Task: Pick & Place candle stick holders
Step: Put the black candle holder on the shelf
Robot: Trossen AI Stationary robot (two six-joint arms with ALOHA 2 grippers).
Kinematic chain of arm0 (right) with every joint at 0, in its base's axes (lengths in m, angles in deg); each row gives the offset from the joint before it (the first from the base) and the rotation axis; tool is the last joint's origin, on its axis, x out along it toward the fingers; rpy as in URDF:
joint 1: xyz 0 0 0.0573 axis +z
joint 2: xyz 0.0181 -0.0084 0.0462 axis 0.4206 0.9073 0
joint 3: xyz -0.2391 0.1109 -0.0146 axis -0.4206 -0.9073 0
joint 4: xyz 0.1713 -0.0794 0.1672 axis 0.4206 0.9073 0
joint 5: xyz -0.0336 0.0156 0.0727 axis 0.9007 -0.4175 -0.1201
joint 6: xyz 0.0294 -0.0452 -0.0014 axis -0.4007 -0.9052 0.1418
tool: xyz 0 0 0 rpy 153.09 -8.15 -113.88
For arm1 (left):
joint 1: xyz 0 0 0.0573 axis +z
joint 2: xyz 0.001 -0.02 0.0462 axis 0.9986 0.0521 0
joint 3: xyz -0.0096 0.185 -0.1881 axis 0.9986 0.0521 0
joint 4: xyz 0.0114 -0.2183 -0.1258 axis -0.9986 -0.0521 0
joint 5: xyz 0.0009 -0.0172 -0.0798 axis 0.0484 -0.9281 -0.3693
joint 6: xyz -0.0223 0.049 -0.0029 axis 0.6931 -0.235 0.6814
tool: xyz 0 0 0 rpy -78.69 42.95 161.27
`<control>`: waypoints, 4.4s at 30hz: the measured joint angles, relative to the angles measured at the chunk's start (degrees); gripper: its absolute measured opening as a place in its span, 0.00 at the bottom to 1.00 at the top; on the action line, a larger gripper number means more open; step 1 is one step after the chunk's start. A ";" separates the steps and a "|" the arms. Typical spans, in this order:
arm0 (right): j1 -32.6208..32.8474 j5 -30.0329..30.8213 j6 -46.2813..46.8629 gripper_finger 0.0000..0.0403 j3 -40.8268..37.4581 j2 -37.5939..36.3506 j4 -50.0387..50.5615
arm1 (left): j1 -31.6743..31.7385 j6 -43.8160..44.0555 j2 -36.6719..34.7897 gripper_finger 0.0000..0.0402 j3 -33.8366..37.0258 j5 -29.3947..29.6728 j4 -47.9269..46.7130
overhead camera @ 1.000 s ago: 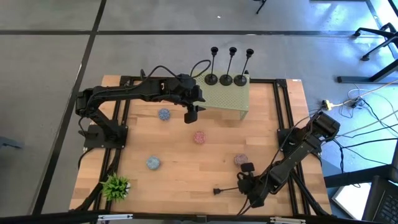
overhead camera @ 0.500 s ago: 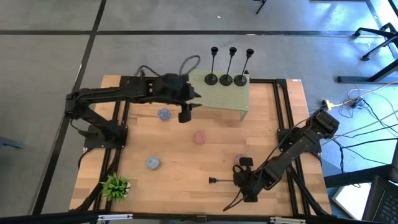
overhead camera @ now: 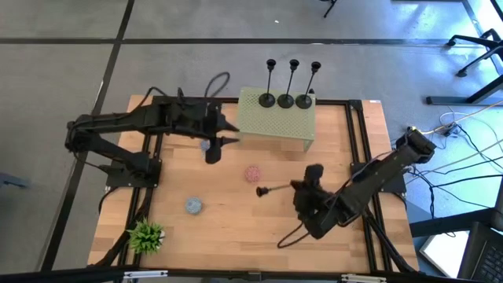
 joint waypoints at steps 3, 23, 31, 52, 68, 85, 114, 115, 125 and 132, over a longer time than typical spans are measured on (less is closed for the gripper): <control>-1.68 8.02 -2.21 0.08 0.06 -2.44 0.69 | -1.65 -0.61 0.19 0.36 1.17 0.02 -2.05; -4.72 9.95 -8.56 0.08 -5.59 -32.18 -11.76 | -5.85 -20.29 -4.48 0.36 10.76 -3.69 14.30; -7.94 8.50 -13.15 0.08 -23.44 -30.34 -42.57 | -3.22 -20.15 1.00 0.36 26.58 -8.98 54.86; -24.89 -21.96 -23.02 0.08 -30.86 -20.64 -72.36 | 0.38 1.43 21.98 0.36 20.37 -13.48 73.10; -26.16 -24.53 -24.33 0.08 -30.86 -20.64 -73.16 | -0.43 -0.04 21.98 0.04 20.12 -13.24 75.22; -26.18 -27.96 -26.34 0.09 -30.86 -20.64 -72.97 | -0.48 0.81 21.90 0.03 20.12 -13.42 74.00; -26.55 -30.36 -27.54 0.18 -30.84 -20.62 -70.33 | -0.47 0.57 22.03 0.03 20.19 -13.23 72.26; -26.55 -30.36 -27.54 0.20 -30.84 -20.62 -70.31 | -0.47 0.55 22.03 0.03 20.19 -13.10 72.06; -25.96 -25.98 -27.65 0.32 -30.78 -21.09 -69.45 | -0.32 0.42 22.03 0.03 20.21 -12.20 67.98; -21.48 -17.11 -28.50 0.32 -30.78 -25.19 -61.88 | -0.36 1.01 20.02 0.03 20.27 -4.81 61.27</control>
